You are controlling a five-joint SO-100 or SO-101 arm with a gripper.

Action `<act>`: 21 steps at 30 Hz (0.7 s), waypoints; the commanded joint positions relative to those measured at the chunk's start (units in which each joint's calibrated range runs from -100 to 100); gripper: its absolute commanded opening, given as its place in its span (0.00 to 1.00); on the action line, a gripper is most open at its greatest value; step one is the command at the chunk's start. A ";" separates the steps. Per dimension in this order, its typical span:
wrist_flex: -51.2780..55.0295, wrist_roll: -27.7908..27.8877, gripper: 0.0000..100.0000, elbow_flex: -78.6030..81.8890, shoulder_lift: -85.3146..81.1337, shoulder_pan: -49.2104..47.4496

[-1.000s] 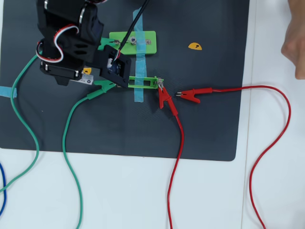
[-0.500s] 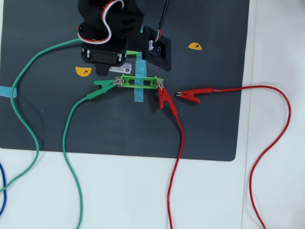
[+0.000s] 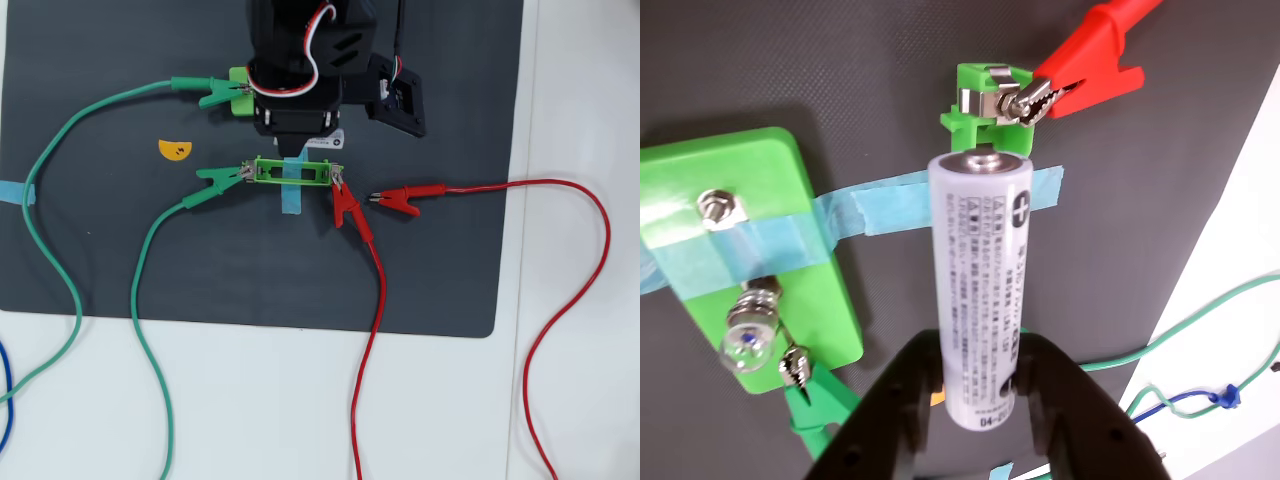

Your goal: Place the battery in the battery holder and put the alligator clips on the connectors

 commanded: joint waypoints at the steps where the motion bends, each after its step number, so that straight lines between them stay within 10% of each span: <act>1: -6.01 -0.35 0.01 1.92 -1.27 -1.72; 21: -12.37 0.17 0.01 1.30 9.53 2.73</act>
